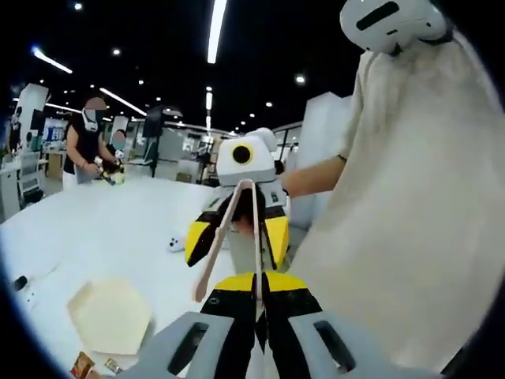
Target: Place the target food into the container with the food tongs after gripping and lifting it, then release it inside without dropping or visibly crushing the food.
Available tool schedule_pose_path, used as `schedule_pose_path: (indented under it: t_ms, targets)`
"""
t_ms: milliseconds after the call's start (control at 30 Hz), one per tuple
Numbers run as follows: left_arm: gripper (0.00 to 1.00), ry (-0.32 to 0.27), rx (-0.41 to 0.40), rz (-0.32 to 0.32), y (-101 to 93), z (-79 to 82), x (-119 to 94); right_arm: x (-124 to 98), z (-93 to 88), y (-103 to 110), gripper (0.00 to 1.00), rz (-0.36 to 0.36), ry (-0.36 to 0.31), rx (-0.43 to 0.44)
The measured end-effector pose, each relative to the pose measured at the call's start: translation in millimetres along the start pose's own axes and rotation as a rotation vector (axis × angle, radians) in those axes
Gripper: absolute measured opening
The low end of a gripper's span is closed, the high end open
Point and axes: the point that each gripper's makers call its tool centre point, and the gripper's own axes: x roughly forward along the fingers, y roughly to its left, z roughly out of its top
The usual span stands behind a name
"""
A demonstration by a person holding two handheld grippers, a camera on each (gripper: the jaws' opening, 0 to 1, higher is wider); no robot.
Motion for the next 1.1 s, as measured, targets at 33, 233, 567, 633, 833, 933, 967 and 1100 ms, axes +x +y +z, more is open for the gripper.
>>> schedule_pose_path:
  t_ms: [33,233,567,633,833,933,967,1100]
  targets:
    - [0.00,0.005,-0.002,-0.004,-0.7,-1.0,0.8,0.4,-0.3,0.2,0.41,0.000,0.001,-0.004]
    - [0.00,0.005,-0.007,-0.006,-0.6,-1.4,1.5,0.1,-3.9,2.2,0.34,0.005,0.013,-0.011]
    - [0.01,-0.003,-0.026,0.002,0.2,-2.2,1.0,0.0,-7.1,4.1,0.27,0.008,0.018,0.027]
    - [0.01,-0.006,-0.023,0.002,-0.8,-2.2,0.2,0.4,-7.2,4.9,0.27,0.008,0.016,0.024]
    - [0.02,0.004,-0.022,0.009,-2.5,-6.2,-2.7,0.9,-9.3,6.8,0.27,0.004,0.024,0.026]
    - [0.02,-0.002,-0.027,0.020,-2.0,-7.4,-5.4,-0.7,-9.5,6.0,0.27,0.002,0.024,0.032]
    - [0.02,-0.004,-0.028,0.024,-1.6,-7.5,-5.8,-0.9,-9.3,5.9,0.27,0.002,0.025,0.032]
    - [0.02,-0.009,-0.032,0.034,-0.9,-7.7,-7.5,-2.4,-7.9,5.4,0.27,0.001,0.030,0.024]
